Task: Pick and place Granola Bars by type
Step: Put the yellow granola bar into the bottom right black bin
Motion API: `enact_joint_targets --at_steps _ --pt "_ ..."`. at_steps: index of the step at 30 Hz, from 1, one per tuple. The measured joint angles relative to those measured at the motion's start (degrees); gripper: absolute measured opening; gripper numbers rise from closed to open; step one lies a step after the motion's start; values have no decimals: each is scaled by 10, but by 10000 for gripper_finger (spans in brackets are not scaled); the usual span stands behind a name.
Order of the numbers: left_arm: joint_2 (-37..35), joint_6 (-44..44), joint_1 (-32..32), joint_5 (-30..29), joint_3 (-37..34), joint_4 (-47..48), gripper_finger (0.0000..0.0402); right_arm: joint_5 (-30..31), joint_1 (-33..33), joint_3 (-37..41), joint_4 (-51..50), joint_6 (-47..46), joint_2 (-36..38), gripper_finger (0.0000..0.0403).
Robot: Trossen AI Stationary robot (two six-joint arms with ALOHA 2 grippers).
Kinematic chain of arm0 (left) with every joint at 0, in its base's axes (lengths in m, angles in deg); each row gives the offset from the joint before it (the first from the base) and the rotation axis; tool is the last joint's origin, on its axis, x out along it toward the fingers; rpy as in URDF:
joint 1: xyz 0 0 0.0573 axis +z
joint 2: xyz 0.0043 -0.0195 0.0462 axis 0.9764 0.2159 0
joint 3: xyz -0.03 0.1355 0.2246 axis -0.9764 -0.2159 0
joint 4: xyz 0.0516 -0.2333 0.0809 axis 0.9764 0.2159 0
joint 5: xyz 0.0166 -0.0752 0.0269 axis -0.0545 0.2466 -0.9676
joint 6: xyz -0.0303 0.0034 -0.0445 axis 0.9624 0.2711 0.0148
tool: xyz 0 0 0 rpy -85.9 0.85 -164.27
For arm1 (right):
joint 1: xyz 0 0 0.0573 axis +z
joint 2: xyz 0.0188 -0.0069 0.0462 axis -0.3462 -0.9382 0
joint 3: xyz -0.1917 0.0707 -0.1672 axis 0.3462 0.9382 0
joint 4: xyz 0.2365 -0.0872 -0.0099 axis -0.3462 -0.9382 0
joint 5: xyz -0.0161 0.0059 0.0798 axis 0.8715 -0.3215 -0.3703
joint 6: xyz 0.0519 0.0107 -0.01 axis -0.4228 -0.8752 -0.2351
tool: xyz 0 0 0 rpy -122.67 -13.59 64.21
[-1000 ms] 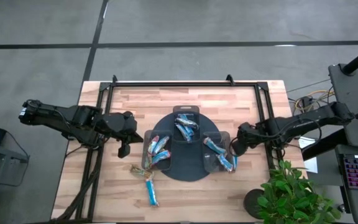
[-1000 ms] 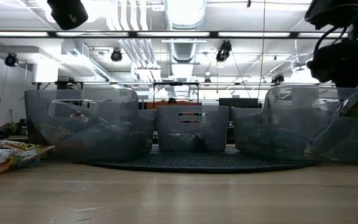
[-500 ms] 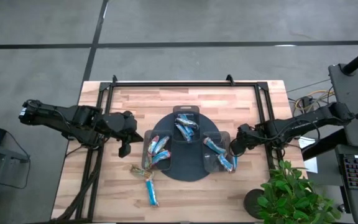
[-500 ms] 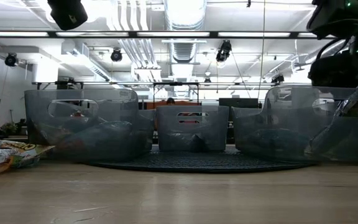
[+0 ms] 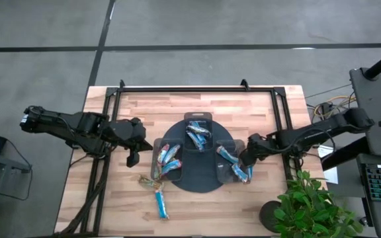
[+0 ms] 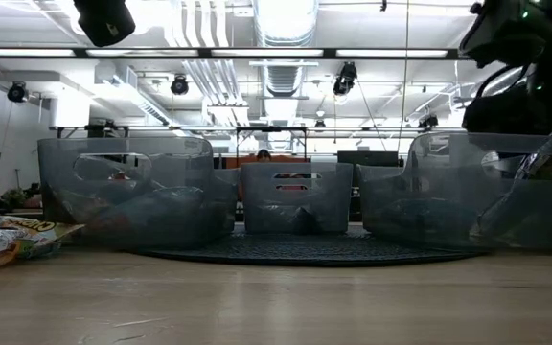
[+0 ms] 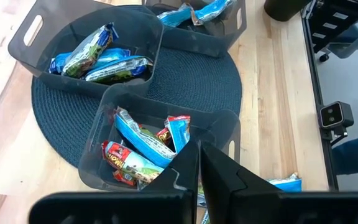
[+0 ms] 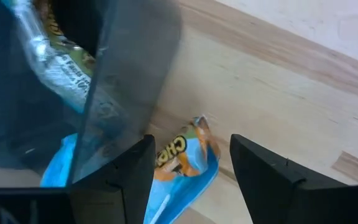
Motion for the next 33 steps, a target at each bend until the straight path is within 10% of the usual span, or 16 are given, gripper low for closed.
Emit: enact_joint_targets --at_steps 14,33 --pt "0 16 0 1 0 0 0 -9 0 -15 15 7 -71 178" --pt "0 16 0 -10 0 0 0 -22 0 -17 -3 37 -45 15"
